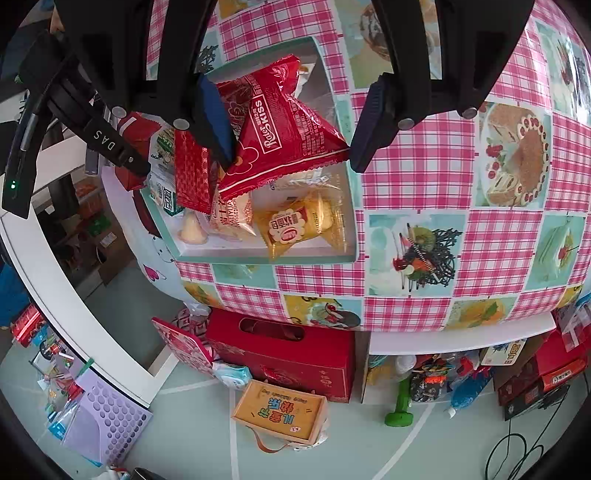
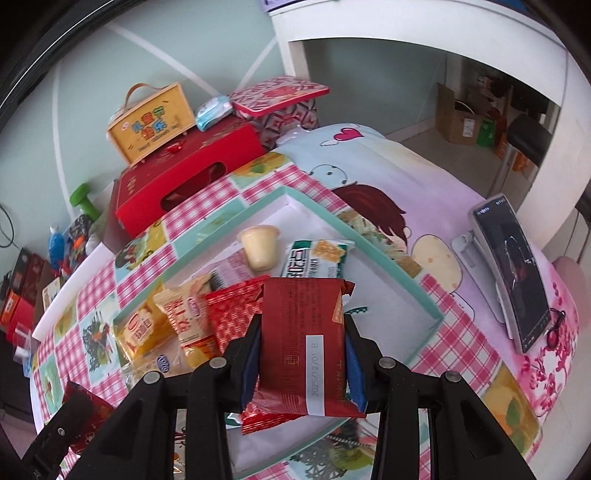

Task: Organize snacks
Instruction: 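Lift both red snacks and carry them over the white tray, then lower both red snacks into the tray and open both tools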

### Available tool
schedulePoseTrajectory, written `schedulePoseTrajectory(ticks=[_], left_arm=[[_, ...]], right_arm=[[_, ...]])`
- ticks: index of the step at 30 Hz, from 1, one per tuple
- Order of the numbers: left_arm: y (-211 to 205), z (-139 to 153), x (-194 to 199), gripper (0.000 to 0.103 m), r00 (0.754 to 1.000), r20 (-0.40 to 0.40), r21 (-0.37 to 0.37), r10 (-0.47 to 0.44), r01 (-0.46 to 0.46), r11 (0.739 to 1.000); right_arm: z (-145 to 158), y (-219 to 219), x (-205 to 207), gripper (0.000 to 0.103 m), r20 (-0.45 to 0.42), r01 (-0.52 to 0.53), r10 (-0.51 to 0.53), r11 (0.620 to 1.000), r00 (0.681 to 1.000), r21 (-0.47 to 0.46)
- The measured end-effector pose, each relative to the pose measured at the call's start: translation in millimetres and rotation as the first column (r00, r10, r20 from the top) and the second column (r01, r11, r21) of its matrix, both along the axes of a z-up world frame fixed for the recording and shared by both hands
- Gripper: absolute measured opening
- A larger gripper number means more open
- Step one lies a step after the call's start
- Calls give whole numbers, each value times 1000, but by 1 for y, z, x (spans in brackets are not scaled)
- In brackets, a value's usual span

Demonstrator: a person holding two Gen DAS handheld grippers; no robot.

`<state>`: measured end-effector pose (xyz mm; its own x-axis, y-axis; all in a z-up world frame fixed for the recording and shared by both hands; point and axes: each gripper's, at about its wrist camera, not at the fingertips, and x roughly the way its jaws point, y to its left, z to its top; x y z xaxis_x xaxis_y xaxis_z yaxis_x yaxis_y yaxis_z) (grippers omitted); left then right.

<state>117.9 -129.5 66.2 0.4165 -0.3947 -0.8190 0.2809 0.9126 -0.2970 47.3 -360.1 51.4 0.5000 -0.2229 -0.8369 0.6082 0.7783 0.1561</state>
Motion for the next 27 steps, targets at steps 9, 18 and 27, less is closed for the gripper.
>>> schedulePoseTrajectory(ticks=[9,18,27], left_arm=[[-24,-4,-1,64,1000,14,5,-18,18,1000],[-38,-6,6,64,999,46,11,-3,2,1000],[-46,-13,17,64,998,53,-6,20,-20,1000]], right_arm=[[2,-10,-3,42,35,6,-7,1000,999,9],[-1,-18,0,42,63,-7,6,1000,998,21],[-4,-11,12,42,71,-57,56,998,996,17]])
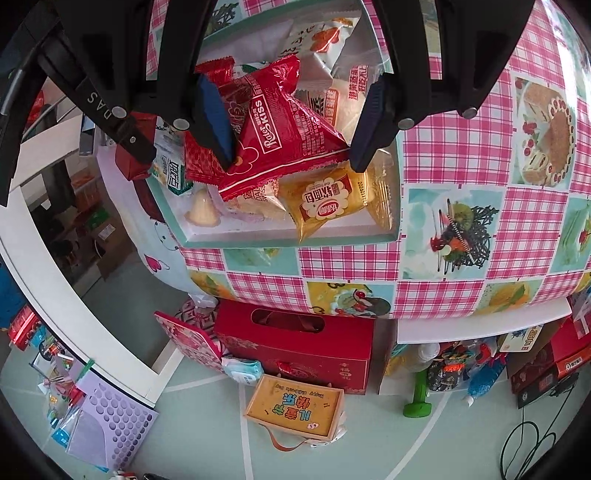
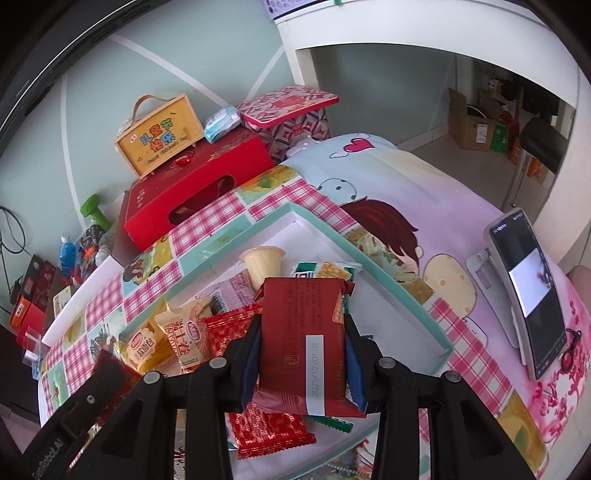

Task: Organize snacks
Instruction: 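Lower both red snacks into the tray and open both tools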

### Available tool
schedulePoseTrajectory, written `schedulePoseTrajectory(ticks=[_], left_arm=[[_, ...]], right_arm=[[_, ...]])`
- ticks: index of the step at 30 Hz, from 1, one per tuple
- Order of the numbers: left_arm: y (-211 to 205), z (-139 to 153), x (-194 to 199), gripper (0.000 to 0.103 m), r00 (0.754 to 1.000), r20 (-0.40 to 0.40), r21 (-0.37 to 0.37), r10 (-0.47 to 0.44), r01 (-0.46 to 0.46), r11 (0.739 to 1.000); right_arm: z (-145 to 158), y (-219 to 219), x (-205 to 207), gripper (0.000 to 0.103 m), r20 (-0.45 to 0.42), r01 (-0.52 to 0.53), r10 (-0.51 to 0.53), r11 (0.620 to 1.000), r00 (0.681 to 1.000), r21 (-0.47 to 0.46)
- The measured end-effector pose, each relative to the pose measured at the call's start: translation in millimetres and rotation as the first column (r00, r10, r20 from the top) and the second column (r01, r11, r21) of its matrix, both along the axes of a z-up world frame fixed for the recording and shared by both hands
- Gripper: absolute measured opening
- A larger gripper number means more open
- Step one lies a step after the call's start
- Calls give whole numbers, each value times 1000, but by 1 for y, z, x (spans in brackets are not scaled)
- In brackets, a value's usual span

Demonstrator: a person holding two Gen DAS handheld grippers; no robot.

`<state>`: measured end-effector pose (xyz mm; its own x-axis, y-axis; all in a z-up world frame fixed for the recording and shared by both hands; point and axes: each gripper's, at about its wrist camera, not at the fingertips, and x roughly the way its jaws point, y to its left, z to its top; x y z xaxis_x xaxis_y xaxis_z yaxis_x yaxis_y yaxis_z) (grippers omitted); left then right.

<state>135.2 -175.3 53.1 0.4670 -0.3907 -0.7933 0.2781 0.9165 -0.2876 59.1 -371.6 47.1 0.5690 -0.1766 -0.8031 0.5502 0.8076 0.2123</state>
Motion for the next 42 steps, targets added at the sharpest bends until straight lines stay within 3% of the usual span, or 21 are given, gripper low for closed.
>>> schedulePoseTrajectory(ticks=[13,26,30,35,38,42], left_arm=[[-7,-11,9,64,1000,4,1,9,-9,1000],[-6,-18,12,65,1000,-19,10,17,-17,1000],[-4,-17,13,70,1000,-23,0,17,-17,1000],[0,-14,14,72,999,-32,-5,24,-24,1000],[4,-10,14,79,998,-36,11,44,-44,999],[10,-5,14,79,996,-26,59,80,-79,995]], right_arm=[[-4,20,15,42,2,-78,78,997,997,-4],[-13,15,16,44,-55,-60,60,998,997,5],[-15,13,16,64,-77,-49,49,999,996,2],[-18,13,17,70,-100,-45,44,999,994,-7],[-19,13,17,78,-108,-46,43,999,993,-19],[-19,15,18,92,-116,-47,42,998,992,-40]])
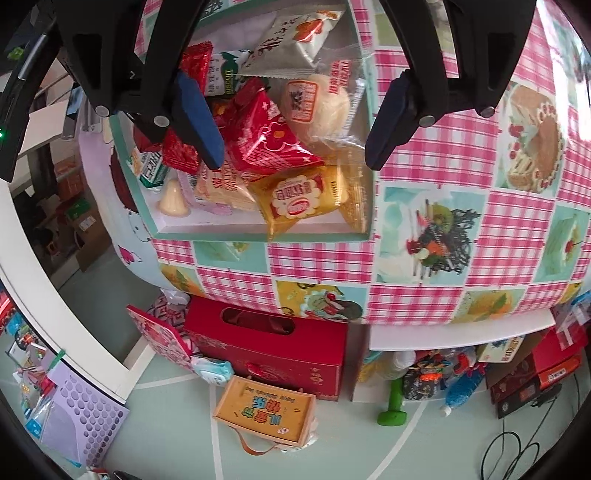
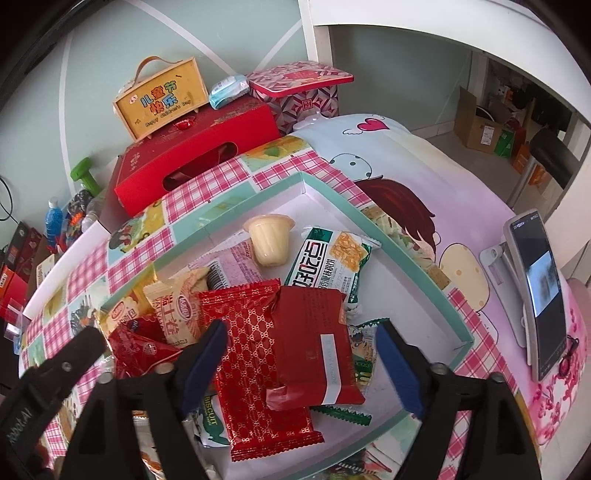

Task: Organize snacks
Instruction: 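Lower both red snacks into the tray and open both tools, then withdraw both open tools from the tray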

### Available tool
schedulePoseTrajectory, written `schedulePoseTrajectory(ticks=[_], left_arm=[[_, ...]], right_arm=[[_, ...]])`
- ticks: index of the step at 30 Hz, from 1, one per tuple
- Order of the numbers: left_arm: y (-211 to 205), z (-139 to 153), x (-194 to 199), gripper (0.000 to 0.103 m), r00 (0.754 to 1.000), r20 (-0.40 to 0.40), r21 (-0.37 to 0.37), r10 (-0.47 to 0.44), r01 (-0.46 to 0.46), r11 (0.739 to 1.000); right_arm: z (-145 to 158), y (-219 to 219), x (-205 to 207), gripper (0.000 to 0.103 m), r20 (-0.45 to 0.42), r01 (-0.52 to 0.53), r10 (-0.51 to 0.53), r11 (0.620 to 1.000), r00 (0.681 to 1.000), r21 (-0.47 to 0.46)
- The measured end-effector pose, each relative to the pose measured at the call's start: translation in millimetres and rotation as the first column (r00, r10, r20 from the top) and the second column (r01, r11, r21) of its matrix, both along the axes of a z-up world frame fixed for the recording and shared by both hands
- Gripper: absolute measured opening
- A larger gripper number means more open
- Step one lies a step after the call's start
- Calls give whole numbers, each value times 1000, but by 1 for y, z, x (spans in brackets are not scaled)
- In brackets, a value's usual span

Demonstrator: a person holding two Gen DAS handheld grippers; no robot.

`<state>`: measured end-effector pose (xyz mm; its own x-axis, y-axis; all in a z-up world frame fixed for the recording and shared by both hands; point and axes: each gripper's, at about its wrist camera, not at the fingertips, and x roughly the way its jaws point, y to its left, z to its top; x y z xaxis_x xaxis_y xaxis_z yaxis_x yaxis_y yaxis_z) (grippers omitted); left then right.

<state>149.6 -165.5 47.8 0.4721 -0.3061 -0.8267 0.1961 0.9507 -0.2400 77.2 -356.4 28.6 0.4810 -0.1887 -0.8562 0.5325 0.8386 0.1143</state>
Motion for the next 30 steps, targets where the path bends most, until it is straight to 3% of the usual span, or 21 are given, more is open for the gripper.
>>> schedulePoseTrajectory(ticks=[3,6,9,11,14,30], left_arm=[[4,-1,1,89,1000,5,62,30,-30,998],[8,-3,4,91,998,15,103,56,-58,993],[13,-6,7,92,996,28,158,91,-94,983],[15,-8,8,103,993,41,201,111,-117,973],[19,-10,11,103,989,56,246,134,-144,958],[28,-17,11,103,990,3,277,141,-137,951]], right_arm=[[0,1,1,92,-4,-4,4,1000,1000,-12],[0,2,2,103,-7,-7,7,1000,1000,-19],[2,3,2,103,1,-12,12,999,1000,-30],[3,5,2,103,5,-11,11,999,1000,-39],[6,6,3,103,5,-15,15,999,1000,-50],[19,29,1,103,2,-70,71,990,997,-122]])
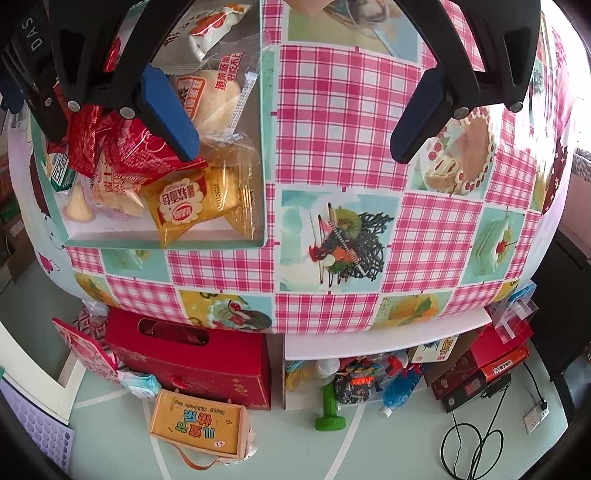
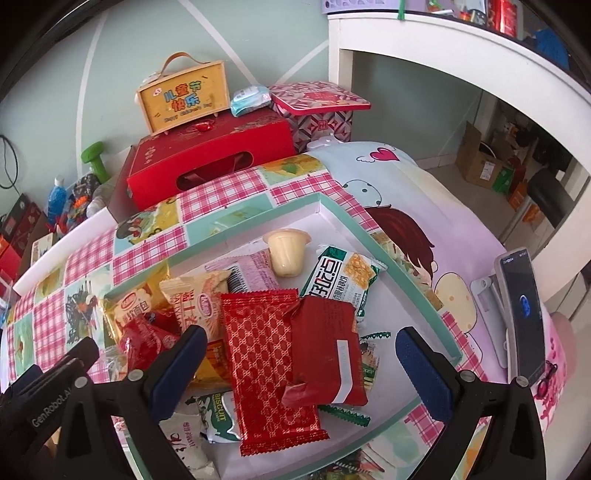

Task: Organize snacks
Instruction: 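Withdraw both open tools from the tray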

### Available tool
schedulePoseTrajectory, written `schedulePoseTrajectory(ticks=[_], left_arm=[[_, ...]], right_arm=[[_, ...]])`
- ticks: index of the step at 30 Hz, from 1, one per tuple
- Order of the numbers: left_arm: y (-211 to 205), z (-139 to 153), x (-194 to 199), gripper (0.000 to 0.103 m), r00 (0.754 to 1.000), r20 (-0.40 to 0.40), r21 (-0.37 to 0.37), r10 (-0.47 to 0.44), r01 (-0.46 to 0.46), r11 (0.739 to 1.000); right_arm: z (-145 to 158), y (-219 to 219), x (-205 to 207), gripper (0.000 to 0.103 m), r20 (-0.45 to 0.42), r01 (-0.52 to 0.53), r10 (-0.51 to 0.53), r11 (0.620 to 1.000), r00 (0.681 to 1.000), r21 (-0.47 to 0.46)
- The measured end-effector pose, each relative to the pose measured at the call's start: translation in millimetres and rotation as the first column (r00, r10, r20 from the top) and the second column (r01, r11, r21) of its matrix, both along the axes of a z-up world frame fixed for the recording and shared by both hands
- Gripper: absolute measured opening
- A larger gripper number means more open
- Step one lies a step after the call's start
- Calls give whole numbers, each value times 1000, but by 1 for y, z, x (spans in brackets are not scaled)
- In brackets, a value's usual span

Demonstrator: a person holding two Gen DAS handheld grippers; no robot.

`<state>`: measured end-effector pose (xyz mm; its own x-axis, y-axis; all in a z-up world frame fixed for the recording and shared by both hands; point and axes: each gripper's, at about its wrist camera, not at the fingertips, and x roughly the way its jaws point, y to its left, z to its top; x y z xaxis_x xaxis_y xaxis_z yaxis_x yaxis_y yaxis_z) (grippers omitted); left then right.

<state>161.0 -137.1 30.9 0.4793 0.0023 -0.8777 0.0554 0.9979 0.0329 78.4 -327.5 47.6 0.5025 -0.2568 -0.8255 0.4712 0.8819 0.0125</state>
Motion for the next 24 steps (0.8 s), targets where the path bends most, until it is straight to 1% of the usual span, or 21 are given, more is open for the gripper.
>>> schedulePoseTrajectory(ticks=[6,11,14,17,21,24], left_arm=[[10,-3,-3,103,999,-40,5,3,-3,1000],[18,7,-12,103,1000,1,25,2,-2,1000],[22,10,-19,103,999,30,38,-16,14,999],[27,6,-25,103,1000,18,45,-21,20,999],[31,3,-30,103,999,18,61,-31,30,998],[36,3,-34,103,999,23,53,-27,26,998]], right_arm=[[4,11,-5,103,-1,-18,18,1000,1000,-24],[8,25,-11,103,-1,-45,45,998,999,-47],[8,32,-16,103,7,-60,60,998,998,-28],[9,40,-19,103,18,-78,78,997,997,-7],[9,51,-24,103,18,-95,95,995,995,-27],[10,54,-26,103,20,-97,97,995,995,-32]])
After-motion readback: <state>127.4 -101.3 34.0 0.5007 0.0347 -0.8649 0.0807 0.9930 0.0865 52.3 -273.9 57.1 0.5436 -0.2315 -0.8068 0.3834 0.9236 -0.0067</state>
